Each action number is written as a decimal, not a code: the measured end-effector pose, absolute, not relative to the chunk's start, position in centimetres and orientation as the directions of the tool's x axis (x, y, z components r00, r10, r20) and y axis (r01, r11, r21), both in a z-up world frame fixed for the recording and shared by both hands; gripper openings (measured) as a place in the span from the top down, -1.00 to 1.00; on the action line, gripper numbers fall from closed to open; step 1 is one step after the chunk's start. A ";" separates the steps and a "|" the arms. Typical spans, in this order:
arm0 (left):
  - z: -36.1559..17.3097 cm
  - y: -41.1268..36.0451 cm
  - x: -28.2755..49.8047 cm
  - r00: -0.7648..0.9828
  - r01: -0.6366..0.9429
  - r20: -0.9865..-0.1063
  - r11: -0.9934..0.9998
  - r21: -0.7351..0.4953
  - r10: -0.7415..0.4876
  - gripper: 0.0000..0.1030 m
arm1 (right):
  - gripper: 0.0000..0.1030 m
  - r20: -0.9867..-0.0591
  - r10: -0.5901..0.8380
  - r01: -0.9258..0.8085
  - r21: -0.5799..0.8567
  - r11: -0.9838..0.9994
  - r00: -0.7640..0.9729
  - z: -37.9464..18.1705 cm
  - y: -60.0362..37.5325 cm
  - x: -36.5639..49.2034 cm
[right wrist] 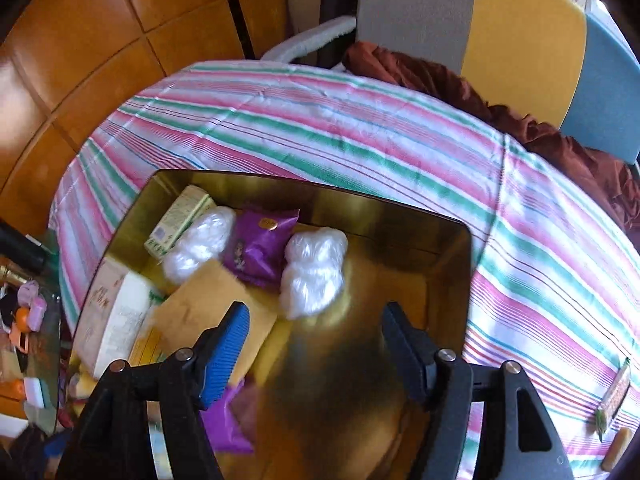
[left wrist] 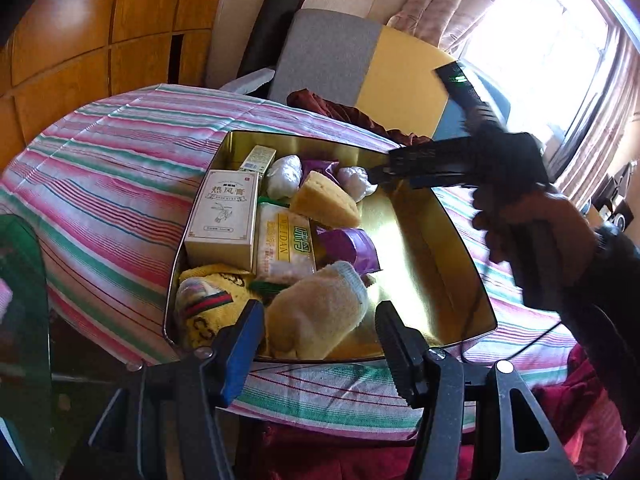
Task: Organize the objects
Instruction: 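Carry the cotton ball over the gold box and release it with the right tool, then grasp the yellow sponge with the right tool while the left tool grasps the cracker bar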
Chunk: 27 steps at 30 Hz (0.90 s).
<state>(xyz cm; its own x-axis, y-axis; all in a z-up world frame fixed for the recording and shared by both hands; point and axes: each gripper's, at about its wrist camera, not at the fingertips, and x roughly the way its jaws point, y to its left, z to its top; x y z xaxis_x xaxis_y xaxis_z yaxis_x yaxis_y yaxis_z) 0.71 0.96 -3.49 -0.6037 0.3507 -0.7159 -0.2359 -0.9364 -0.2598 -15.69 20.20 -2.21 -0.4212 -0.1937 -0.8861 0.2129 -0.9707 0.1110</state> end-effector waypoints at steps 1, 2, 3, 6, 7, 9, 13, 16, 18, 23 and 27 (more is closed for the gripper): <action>-3.3 1.2 0.8 -0.607 -0.241 -0.715 -0.938 -0.249 0.346 -0.16 | -0.35 -0.880 -0.195 0.217 0.109 -0.970 -0.433 -1.7 20.4 -15.0; -3.2 1.4 1.0 -0.611 -0.247 -0.714 -0.939 -0.240 0.343 -0.16 | -0.35 -0.874 -0.196 0.219 0.106 -0.970 -0.445 -1.3 20.8 -14.2; -3.0 1.6 1.1 -0.614 -0.254 -0.711 -0.939 -0.232 0.342 -0.18 | -0.35 -0.868 -0.196 0.222 0.103 -0.970 -0.456 -0.9 21.2 -13.5; -2.5 2.4 1.6 -0.623 -0.273 -0.708 -0.941 -0.201 0.332 -0.20 | -0.35 -0.856 -0.191 0.219 0.094 -0.971 -0.481 -0.2 22.7 -11.3; -2.4 2.7 1.8 -0.623 -0.280 -0.709 -0.941 -0.192 0.330 -0.20 | -0.35 -0.853 -0.188 0.215 0.092 -0.972 -0.487 0.0 23.4 -10.6; -2.2 3.3 2.0 -0.624 -0.290 -0.711 -0.941 -0.176 0.325 -0.20 | -0.35 -0.848 -0.177 0.185 0.095 -0.978 -0.499 0.2 24.8 -9.5; -1.6 4.6 2.4 -0.629 -0.317 -0.709 -0.938 -0.141 0.319 -0.20 | -0.36 -0.843 -0.154 0.125 0.104 -0.987 -0.515 0.3 28.3 -7.4; -1.2 5.6 2.6 -0.633 -0.339 -0.706 -0.933 -0.116 0.318 -0.23 | -0.36 -0.846 -0.125 0.074 0.101 -0.992 -0.518 0.0 31.0 -6.0; -1.0 6.4 2.7 -0.634 -0.354 -0.703 -0.929 -0.106 0.322 -0.24 | -0.36 -0.849 -0.102 0.039 0.096 -0.995 -0.519 -0.1 33.1 -5.2; -0.6 8.6 2.9 -0.626 -0.402 -0.704 -0.913 -0.076 0.335 -0.24 | -0.36 -0.856 -0.040 -0.063 0.085 -0.994 -0.515 -0.4 38.0 -3.5; -0.3 10.3 2.9 -0.614 -0.442 -0.705 -0.895 -0.064 0.354 -0.24 | -0.36 -0.859 0.019 -0.158 0.073 -0.985 -0.511 -0.2 42.4 -2.5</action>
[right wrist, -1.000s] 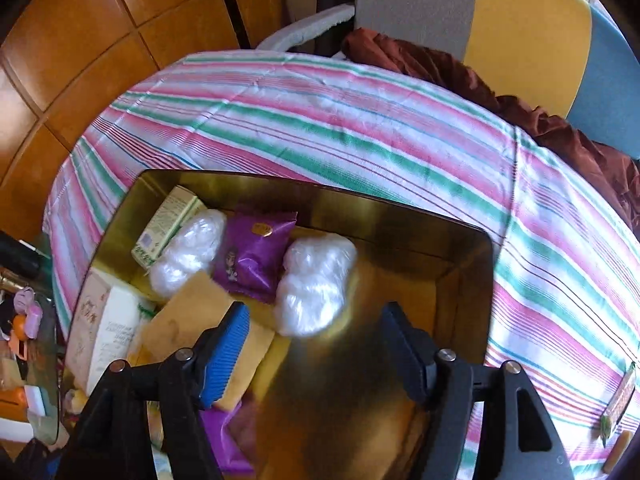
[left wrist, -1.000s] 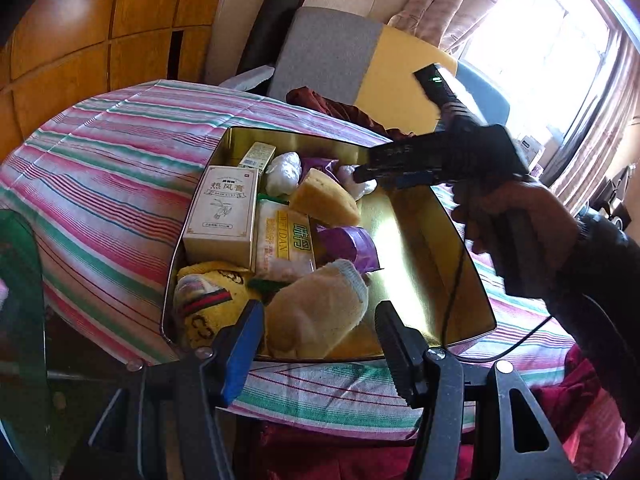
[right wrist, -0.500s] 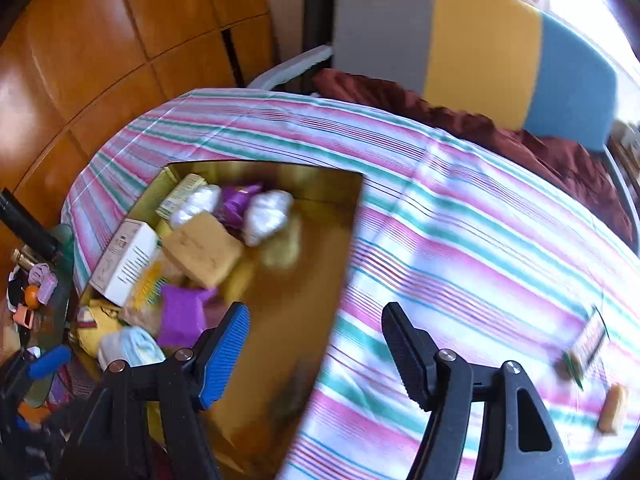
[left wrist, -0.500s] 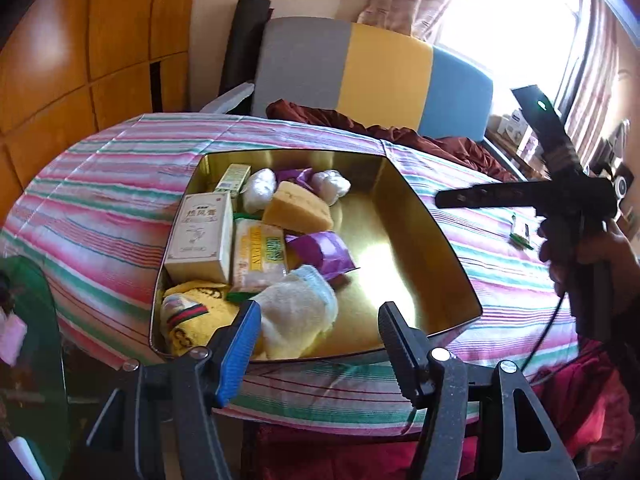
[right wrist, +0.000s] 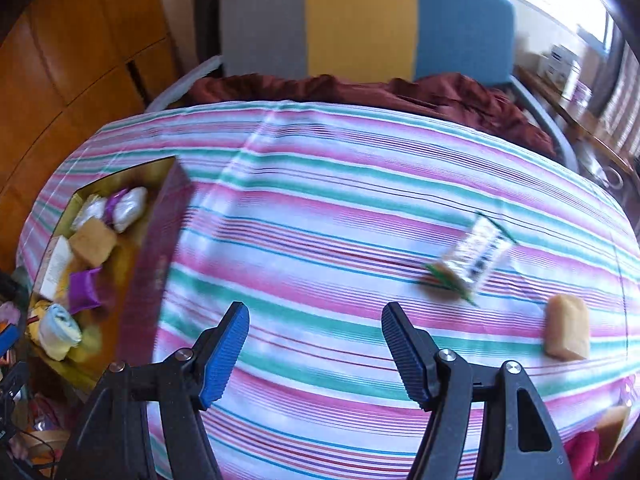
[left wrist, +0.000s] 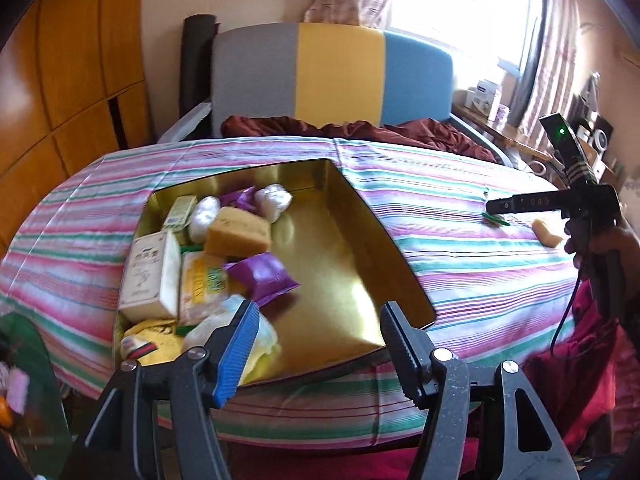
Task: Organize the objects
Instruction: 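Grasp the yellow sponge with the right tool while the left tool grasps the cracker bar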
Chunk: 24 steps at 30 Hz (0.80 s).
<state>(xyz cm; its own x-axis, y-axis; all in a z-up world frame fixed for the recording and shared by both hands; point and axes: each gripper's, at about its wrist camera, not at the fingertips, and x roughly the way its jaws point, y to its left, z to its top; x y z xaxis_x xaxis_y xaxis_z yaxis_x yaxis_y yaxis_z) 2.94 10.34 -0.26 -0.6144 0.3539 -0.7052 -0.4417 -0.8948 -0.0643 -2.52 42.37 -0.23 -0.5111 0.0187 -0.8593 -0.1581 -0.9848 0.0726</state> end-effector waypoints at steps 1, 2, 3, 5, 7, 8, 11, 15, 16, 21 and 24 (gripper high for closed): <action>-0.2 10.8 2.9 -0.612 -0.451 -0.705 -0.890 -0.062 0.359 -0.24 | -0.36 -0.859 0.032 -0.183 0.072 -0.981 -0.510 -0.1 43.5 -2.3; -0.1 11.3 2.9 -0.610 -0.460 -0.704 -0.886 -0.059 0.363 -0.24 | -0.36 -0.859 0.045 -0.206 0.071 -0.976 -0.510 0.0 44.5 -2.1; -0.1 11.7 2.9 -0.607 -0.469 -0.704 -0.881 -0.057 0.368 -0.24 | -0.36 -0.858 0.066 -0.235 0.065 -0.970 -0.510 0.1 45.8 -1.9; 0.0 12.7 2.9 -0.600 -0.489 -0.704 -0.870 -0.053 0.380 -0.24 | -0.36 -0.854 0.108 -0.297 0.056 -0.953 -0.509 0.3 48.2 -1.4; 0.0 13.5 2.9 -0.591 -0.507 -0.705 -0.860 -0.053 0.391 -0.24 | -0.36 -0.849 0.149 -0.375 0.062 -0.925 -0.507 0.5 51.1 -0.7; -0.1 13.9 2.9 -0.586 -0.516 -0.707 -0.855 -0.053 0.396 -0.24 | -0.36 -0.846 0.170 -0.417 0.067 -0.906 -0.505 0.6 52.6 -0.2; -0.3 14.9 3.0 -0.571 -0.537 -0.712 -0.842 -0.052 0.408 -0.24 | -0.46 -0.833 0.222 -0.546 0.111 -0.830 -0.507 0.7 57.2 1.3; -0.5 16.0 2.9 -0.552 -0.560 -0.722 -0.827 -0.051 0.418 -0.24 | -0.51 -0.828 0.291 -0.702 0.162 -0.694 -0.479 0.1 62.6 3.5; -0.5 16.4 2.9 -0.547 -0.566 -0.725 -0.823 -0.050 0.420 -0.24 | -0.51 -0.830 0.299 -0.723 0.169 -0.670 -0.470 -0.3 63.6 3.9; -0.6 18.2 2.8 -0.526 -0.595 -0.733 -0.802 -0.045 0.432 -0.24 | -0.53 -0.861 0.275 -0.768 0.187 -0.613 -0.429 -2.5 66.2 3.9; -0.6 19.5 2.7 -0.514 -0.614 -0.736 -0.788 -0.043 0.441 -0.25 | -0.55 -0.891 0.254 -0.767 0.147 -0.625 -0.377 -4.0 66.4 2.6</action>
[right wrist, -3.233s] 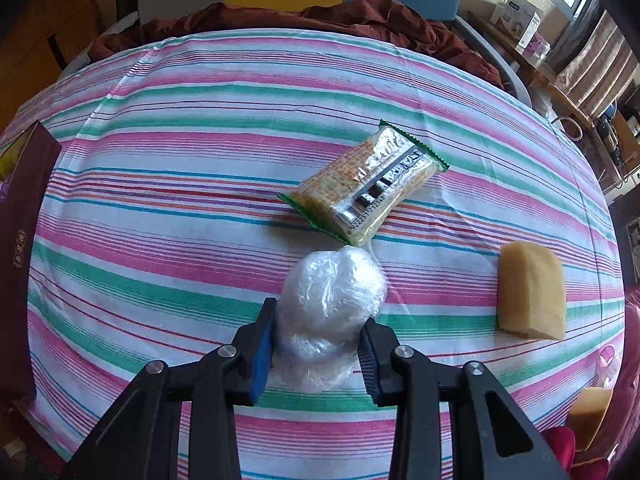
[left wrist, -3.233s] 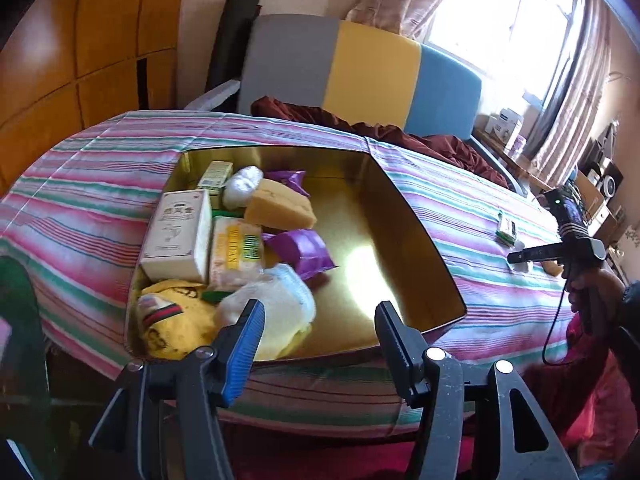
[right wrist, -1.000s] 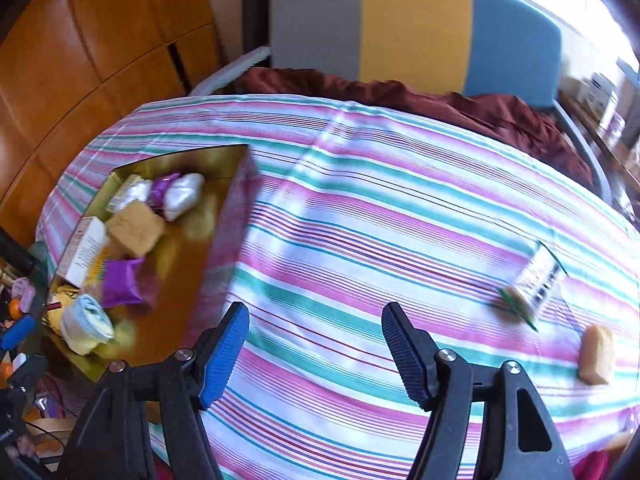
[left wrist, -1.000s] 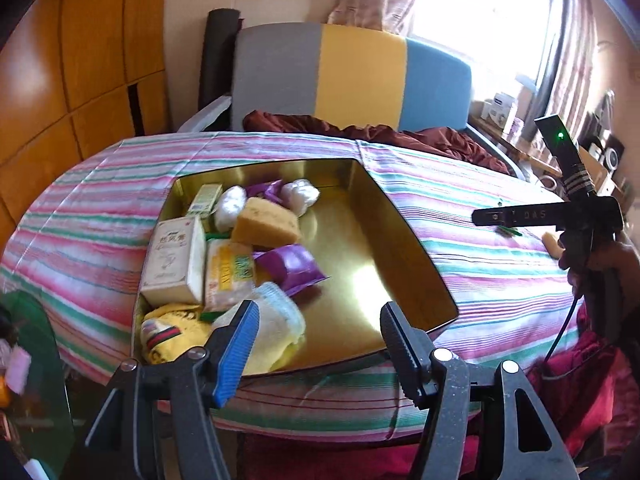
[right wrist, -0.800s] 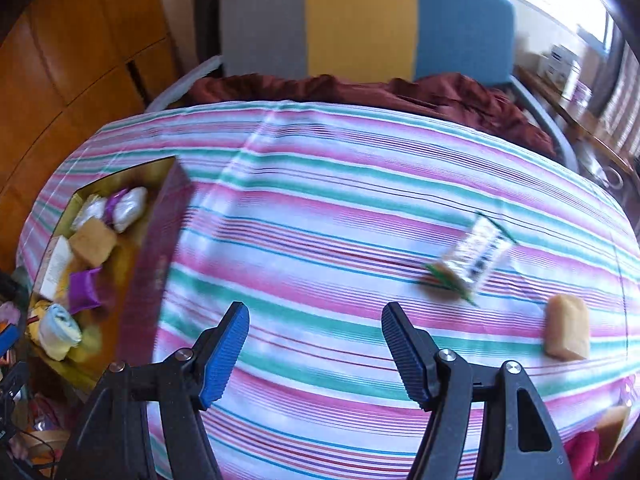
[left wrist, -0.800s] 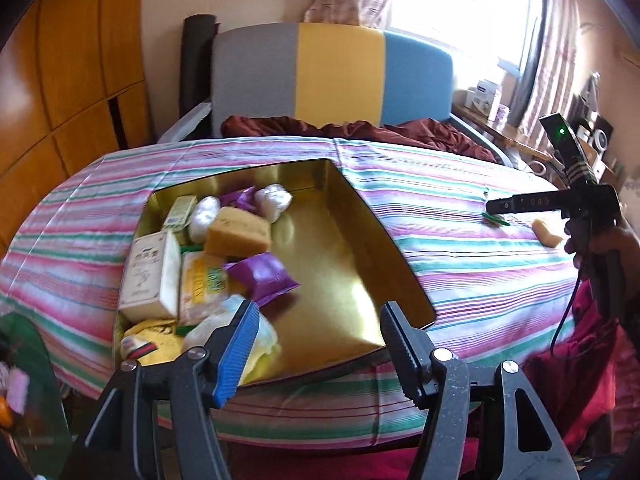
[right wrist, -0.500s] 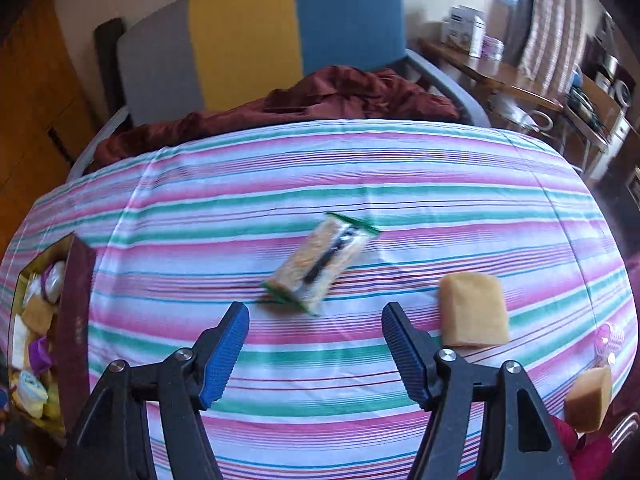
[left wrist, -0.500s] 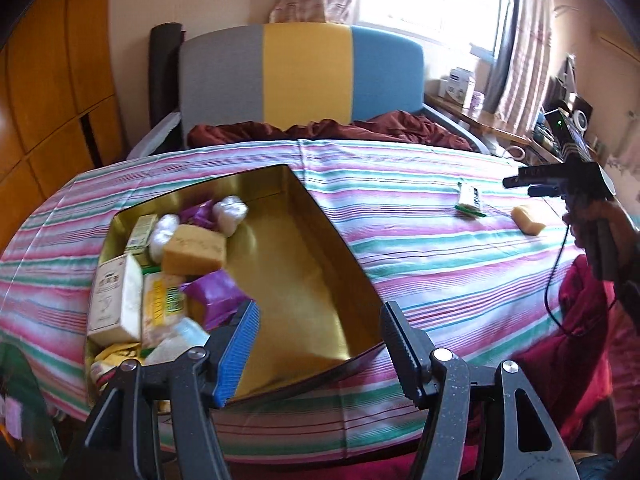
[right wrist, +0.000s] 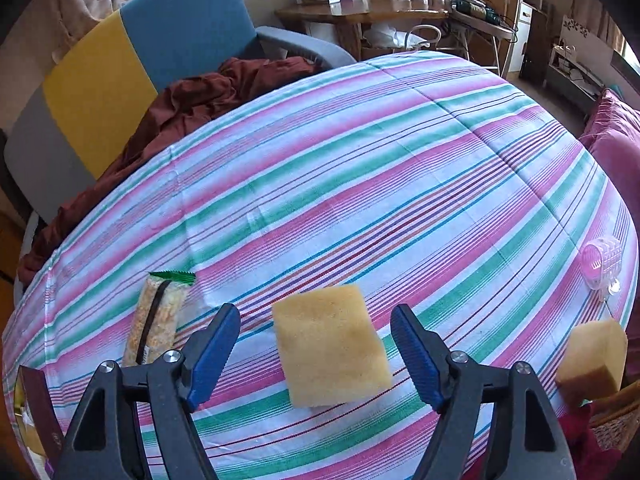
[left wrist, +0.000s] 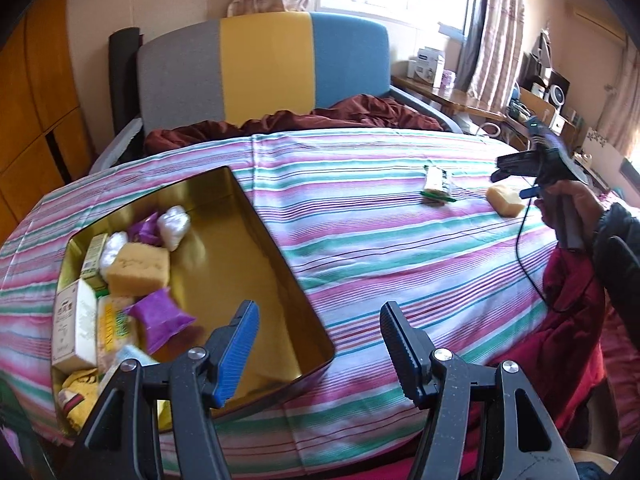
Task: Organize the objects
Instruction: 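Grasp the yellow sponge with the right tool while the left tool grasps the cracker bar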
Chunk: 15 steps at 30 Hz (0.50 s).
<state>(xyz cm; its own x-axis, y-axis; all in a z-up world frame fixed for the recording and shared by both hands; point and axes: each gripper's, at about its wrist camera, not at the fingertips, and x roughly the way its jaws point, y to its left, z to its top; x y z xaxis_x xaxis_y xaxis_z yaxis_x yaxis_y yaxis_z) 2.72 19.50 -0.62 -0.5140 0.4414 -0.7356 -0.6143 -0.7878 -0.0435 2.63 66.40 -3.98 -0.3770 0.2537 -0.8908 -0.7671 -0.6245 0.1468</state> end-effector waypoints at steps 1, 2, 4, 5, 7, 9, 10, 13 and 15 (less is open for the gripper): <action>-0.7 20.0 2.7 -0.508 -0.621 -0.738 -0.782 -0.044 0.445 -0.25 | -0.55 -0.905 0.250 -0.764 0.116 -0.635 -0.345 -4.5 66.3 2.1; -0.7 20.4 2.6 -0.502 -0.628 -0.739 -0.777 -0.046 0.449 -0.25 | -0.56 -0.916 0.248 -0.761 0.087 -0.642 -0.314 -5.2 66.2 1.8; -0.8 21.5 2.6 -0.488 -0.642 -0.744 -0.765 -0.049 0.457 -0.26 | -0.55 -0.933 0.244 -0.749 0.040 -0.661 -0.265 -6.1 65.9 1.1; -0.8 21.9 2.5 -0.480 -0.649 -0.747 -0.759 -0.050 0.460 -0.26 | -0.48 -0.941 0.244 -0.746 0.012 -0.666 -0.233 -6.6 65.8 0.9; -0.7 22.9 2.3 -0.470 -0.662 -0.749 -0.748 -0.052 0.468 -0.26 | -0.09 -0.948 0.239 -0.742 -0.005 -0.670 -0.209 -7.2 65.7 1.1; -0.4 24.1 1.9 -0.451 -0.673 -0.754 -0.737 -0.065 0.478 -0.26 | -0.06 -0.936 0.260 -0.743 0.004 -0.669 -0.239 -6.4 65.6 1.5; -0.4 24.8 1.8 -0.443 -0.676 -0.755 -0.733 -0.073 0.483 -0.26 | -0.06 -0.928 0.270 -0.743 0.012 -0.669 -0.259 -6.0 65.5 1.7; -0.2 27.1 1.0 -0.415 -0.686 -0.769 -0.722 -0.085 0.485 -0.26 | -0.06 -0.917 0.251 -0.742 0.067 -0.667 -0.309 -5.3 65.5 2.3; -0.3 28.7 0.3 -0.396 -0.692 -0.781 -0.716 -0.091 0.482 -0.26 | -0.07 -0.918 0.216 -0.741 0.113 -0.662 -0.333 -5.3 65.7 2.6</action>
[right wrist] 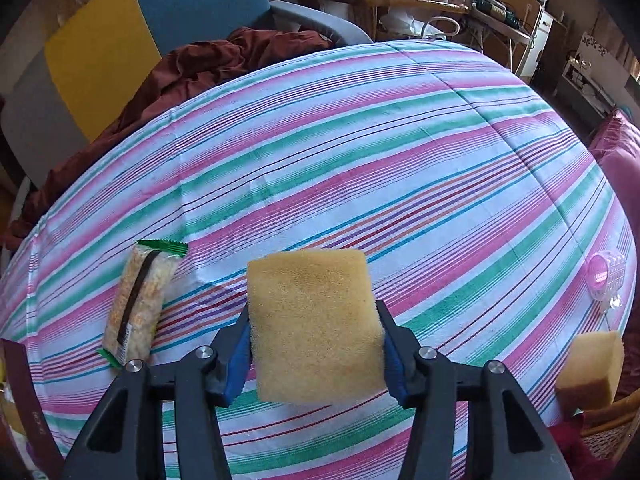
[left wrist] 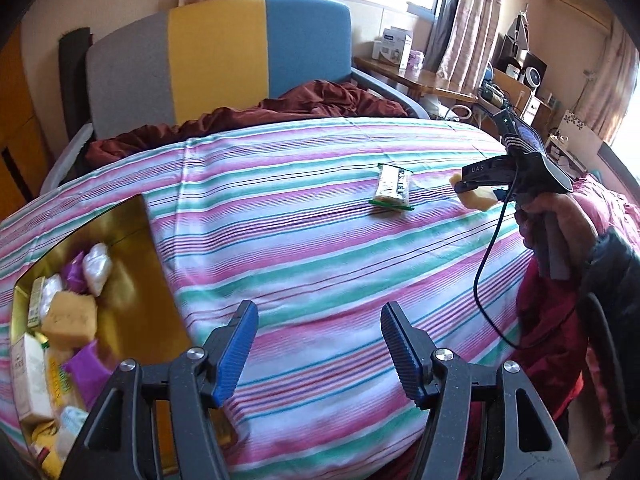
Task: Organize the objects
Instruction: 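Grasp the yellow sponge with the right tool while the left tool grasps the cracker bar, then lift the cracker bar with the left tool and carry it toward the gold box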
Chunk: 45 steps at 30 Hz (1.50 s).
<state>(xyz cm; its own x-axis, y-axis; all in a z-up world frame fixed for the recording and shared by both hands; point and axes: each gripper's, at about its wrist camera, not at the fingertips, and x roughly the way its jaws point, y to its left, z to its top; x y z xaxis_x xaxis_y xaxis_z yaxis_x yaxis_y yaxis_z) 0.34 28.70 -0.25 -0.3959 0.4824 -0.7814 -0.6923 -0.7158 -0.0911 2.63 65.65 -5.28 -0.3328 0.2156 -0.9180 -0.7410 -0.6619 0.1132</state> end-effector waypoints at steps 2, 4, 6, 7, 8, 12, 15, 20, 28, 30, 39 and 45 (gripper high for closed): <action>-0.5 30.5 -0.3 -0.382 -0.697 -0.794 -0.712 -0.089 0.472 -0.26 | -0.08 -0.919 0.199 -0.743 0.134 -0.656 -0.341 -5.3 65.6 2.9; -0.8 32.2 -0.8 -0.375 -0.701 -0.806 -0.709 -0.077 0.457 -0.26 | -0.09 -0.921 0.188 -0.747 0.143 -0.650 -0.340 -5.3 65.7 2.7; -1.0 33.9 -1.4 -0.365 -0.714 -0.812 -0.697 -0.069 0.455 -0.26 | -0.09 -0.927 0.179 -0.753 0.145 -0.642 -0.331 -5.4 65.8 2.3; -1.1 34.8 -1.8 -0.365 -0.717 -0.815 -0.694 -0.063 0.450 -0.26 | -0.09 -0.928 0.170 -0.753 0.153 -0.640 -0.332 -5.5 65.8 2.3; -1.3 35.7 -2.3 -0.361 -0.720 -0.817 -0.691 -0.063 0.449 -0.26 | -0.09 -0.928 0.161 -0.752 0.162 -0.639 -0.336 -5.5 65.9 2.4; -2.3 38.8 -4.7 -0.336 -0.727 -0.822 -0.681 -0.084 0.460 -0.26 | -0.09 -0.931 0.142 -0.751 0.174 -0.637 -0.336 -5.7 65.9 2.4; -3.2 41.5 -6.3 -0.321 -0.742 -0.830 -0.666 -0.079 0.456 -0.26 | -0.09 -0.932 0.121 -0.751 0.192 -0.631 -0.340 -5.9 66.1 2.5; -4.8 46.2 -7.9 -0.309 -0.788 -0.850 -0.616 -0.023 0.426 -0.26 | -0.10 -0.932 0.089 -0.747 0.223 -0.627 -0.353 -6.3 66.1 2.6; -7.1 52.2 -9.6 -0.265 -0.841 -0.864 -0.541 -0.011 0.428 -0.34 | -0.11 -0.930 0.058 -0.738 0.249 -0.627 -0.364 -6.5 65.9 2.6; -7.9 53.6 -10.1 -0.249 -0.850 -0.870 -0.527 -0.014 0.425 -0.34 | -0.12 -0.929 0.056 -0.738 0.254 -0.625 -0.367 -6.5 65.9 2.7; -9.2 52.4 -11.4 -0.265 -0.803 -0.866 -0.595 -0.045 0.423 0.19 | -0.12 -0.934 0.062 -0.731 0.232 -0.641 -0.352 -6.7 65.4 2.5; -9.0 45.6 -8.9 -0.331 -0.723 -0.861 -0.690 -0.032 0.387 0.20 | -0.10 -0.923 0.001 -0.650 0.270 -0.711 -0.385 -6.5 63.7 1.4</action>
<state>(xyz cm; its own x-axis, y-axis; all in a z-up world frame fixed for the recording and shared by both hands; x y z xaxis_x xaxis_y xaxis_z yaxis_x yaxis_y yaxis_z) -8.88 45.56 -9.00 -0.3313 0.3868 -0.8606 -0.7232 -0.6899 -0.0316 1.38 63.69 -6.54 -0.3848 0.0015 -0.9230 -0.6499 -0.7105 0.2698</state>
